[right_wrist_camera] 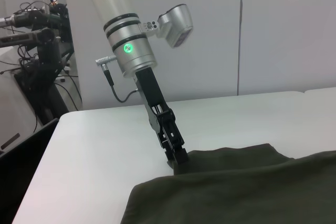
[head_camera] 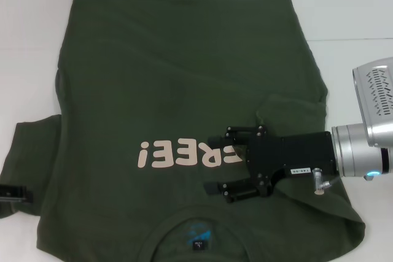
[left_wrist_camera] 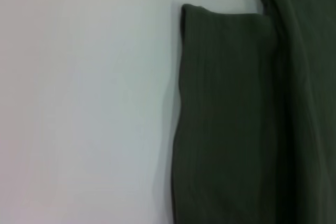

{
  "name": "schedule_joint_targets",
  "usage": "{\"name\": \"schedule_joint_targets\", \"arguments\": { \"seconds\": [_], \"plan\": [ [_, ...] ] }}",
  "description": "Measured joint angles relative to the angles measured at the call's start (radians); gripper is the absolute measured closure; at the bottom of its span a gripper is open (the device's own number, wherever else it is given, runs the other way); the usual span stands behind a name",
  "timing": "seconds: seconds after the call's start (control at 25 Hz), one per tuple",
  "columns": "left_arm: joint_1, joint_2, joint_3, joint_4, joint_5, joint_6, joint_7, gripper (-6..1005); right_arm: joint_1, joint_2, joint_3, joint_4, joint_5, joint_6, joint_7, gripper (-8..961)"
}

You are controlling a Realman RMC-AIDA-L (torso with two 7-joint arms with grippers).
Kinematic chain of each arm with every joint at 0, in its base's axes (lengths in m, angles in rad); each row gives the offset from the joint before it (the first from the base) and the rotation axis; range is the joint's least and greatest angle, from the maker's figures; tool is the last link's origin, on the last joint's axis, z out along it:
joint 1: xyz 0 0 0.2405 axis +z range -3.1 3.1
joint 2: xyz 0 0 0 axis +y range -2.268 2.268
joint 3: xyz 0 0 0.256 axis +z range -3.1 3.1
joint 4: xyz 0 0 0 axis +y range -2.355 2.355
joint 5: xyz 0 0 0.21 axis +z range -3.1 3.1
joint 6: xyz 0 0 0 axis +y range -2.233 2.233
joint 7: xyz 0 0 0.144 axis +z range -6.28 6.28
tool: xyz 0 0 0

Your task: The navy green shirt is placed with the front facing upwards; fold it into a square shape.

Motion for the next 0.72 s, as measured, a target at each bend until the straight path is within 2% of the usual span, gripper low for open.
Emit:
{"name": "schedule_joint_targets", "arguments": {
  "seconds": [0.72],
  "plan": [
    [-0.028,0.006,0.0,-0.041,0.003,-0.017,0.0,94,0.0,0.0,0.0,0.0,0.0,0.0,-0.014,71]
  ]
}}
